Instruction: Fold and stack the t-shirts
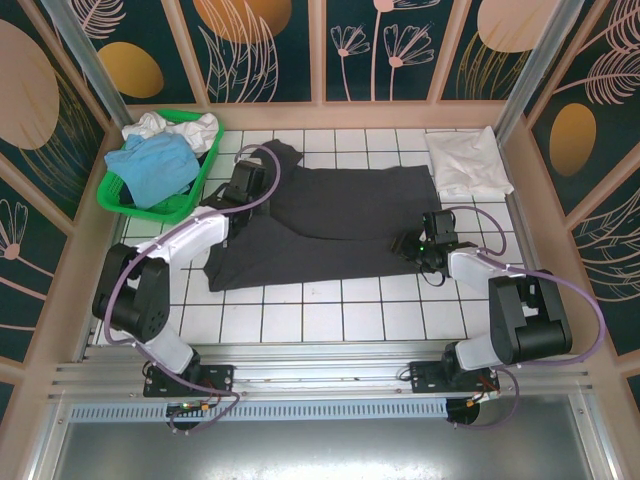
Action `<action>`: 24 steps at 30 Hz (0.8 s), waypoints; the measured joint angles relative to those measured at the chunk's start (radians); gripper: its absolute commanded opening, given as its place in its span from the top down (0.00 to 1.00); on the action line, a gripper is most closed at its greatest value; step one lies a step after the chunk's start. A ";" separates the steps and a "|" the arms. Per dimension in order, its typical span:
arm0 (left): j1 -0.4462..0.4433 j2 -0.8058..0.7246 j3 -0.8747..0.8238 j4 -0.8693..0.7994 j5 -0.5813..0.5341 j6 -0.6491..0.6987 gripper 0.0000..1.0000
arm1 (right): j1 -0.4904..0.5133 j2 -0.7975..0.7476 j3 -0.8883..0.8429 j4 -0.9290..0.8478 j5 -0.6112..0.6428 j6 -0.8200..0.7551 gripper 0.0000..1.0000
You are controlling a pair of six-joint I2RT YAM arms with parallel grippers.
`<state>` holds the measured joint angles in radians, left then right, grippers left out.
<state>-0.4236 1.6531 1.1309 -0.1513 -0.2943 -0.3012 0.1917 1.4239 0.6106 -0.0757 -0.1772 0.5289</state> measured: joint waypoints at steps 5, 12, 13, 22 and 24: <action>0.005 0.136 0.035 0.008 -0.042 -0.034 0.28 | 0.000 -0.003 0.000 0.000 0.000 0.000 0.43; 0.020 0.192 0.060 -0.086 -0.134 -0.091 0.07 | 0.080 -0.054 0.002 0.013 0.003 -0.006 0.41; 0.020 0.179 0.054 -0.085 -0.137 -0.095 0.07 | 0.104 -0.054 0.008 0.020 0.002 -0.007 0.41; 0.053 -0.066 -0.158 -0.047 -0.126 -0.194 0.12 | 0.369 0.204 0.278 0.161 -0.055 -0.043 0.45; 0.073 -0.117 -0.221 -0.031 -0.113 -0.208 0.13 | 0.423 0.316 0.396 0.198 -0.089 -0.069 0.44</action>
<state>-0.3504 1.5360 0.9100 -0.1822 -0.4068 -0.5087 0.6147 1.7401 1.0065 0.1226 -0.2661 0.4595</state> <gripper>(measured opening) 0.876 0.556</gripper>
